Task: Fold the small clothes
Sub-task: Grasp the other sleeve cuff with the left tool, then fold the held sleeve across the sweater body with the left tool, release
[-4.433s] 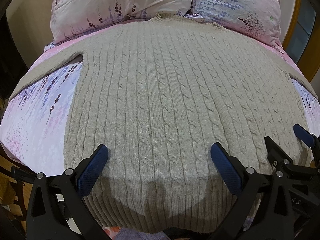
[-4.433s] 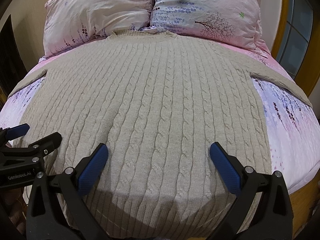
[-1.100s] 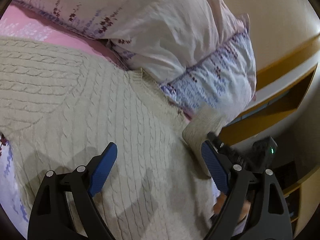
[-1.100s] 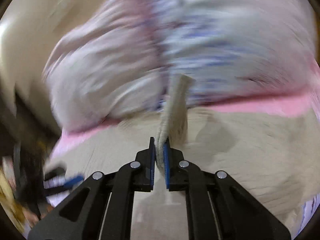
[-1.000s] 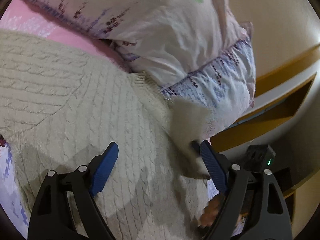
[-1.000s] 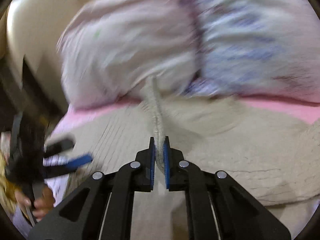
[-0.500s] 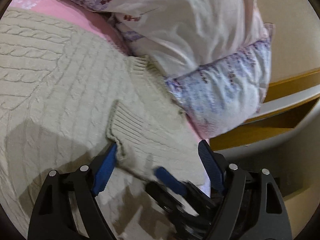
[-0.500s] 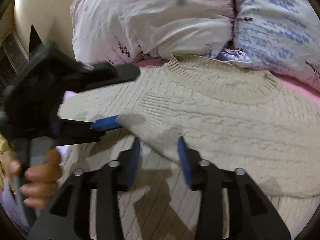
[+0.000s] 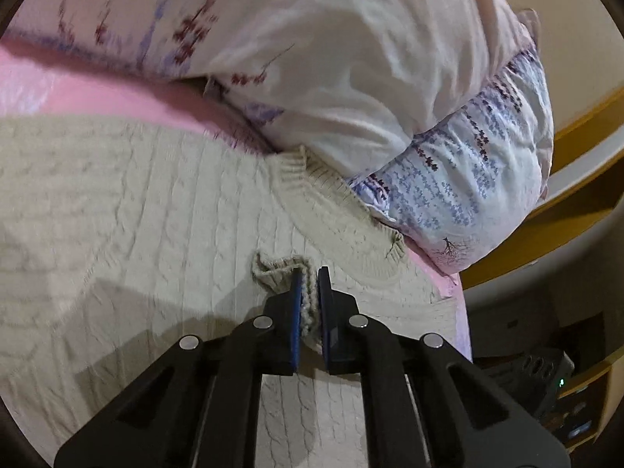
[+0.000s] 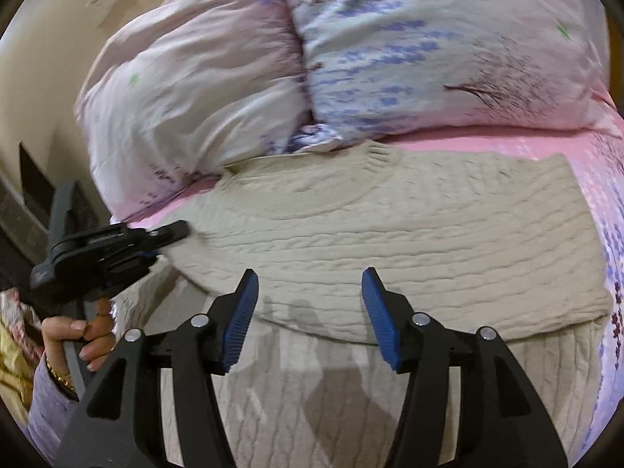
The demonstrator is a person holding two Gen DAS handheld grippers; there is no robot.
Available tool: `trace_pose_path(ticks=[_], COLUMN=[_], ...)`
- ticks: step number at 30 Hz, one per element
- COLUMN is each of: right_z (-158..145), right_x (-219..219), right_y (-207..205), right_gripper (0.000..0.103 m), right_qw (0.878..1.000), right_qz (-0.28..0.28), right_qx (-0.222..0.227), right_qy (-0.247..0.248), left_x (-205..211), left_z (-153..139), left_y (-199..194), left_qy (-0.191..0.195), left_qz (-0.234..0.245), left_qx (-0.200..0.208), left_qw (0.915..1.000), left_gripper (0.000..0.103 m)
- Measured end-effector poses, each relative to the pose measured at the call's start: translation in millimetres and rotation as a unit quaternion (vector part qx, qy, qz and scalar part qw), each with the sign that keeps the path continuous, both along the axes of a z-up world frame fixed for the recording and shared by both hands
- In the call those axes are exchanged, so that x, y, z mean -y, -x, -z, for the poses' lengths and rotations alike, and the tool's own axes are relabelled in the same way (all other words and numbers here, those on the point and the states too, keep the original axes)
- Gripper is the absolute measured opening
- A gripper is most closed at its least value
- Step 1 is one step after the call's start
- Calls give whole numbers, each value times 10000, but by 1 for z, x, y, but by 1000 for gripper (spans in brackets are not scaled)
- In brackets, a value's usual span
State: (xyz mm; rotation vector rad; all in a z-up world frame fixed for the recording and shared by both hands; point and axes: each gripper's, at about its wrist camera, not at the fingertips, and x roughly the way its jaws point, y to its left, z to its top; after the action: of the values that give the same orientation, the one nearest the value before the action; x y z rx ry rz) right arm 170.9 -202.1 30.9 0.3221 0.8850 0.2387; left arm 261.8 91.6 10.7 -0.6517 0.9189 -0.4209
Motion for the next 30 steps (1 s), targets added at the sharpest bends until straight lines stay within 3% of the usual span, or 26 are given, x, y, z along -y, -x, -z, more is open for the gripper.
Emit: trace_pose_path(ticks=[3,9,15,16,18,20,23,25,27,30], right_z=[5,15,25,26,26,27,26,26,26,27], right_x=[-2,-13,-38,-42,-43,-40,-37,-36,-37,-38], right_y=[-2,-6,-13,-13,-12,-14,-15,-15,-16,-15], right_gripper=[58,64,79,80,84,85,87,88,89,89], right_qw=[10000,9993,9934,9925,9927,9944,9960,9965,9968,9971], right_qz=[40,-25,-284,-331,-352,-314,-270,-246,-223,-201], right_qx=[-55,-236,-382,-385,-386,-402,-436,-451,-455,-446], right_qy=[20,287,1046,1114,1090,928,738,661,622,585], left_x=[-2,-6,-30,-39,-74,-110,-173,-216,-256,-285], left_z=[-9,16,2,-2,-12,-17,-18,-11,-1,11], left_y=[-2,1,29,37,63,89,123,141,156,164], left_qy=[-402,-936,-648,-615,-555,-577,-611,-533,-324,27], left_qz=[-37,-24,-61,-126,-514,-986,-1786,-2434,-3093,-3600], left_qx=[244,-168,-15,36,147,247,90,-206,-547,-782], left_qw=[9989,9955,9979,9980,9970,9931,9820,9682,9488,9297], left_gripper=[7,8,11,15,53,61,61,61,61,56])
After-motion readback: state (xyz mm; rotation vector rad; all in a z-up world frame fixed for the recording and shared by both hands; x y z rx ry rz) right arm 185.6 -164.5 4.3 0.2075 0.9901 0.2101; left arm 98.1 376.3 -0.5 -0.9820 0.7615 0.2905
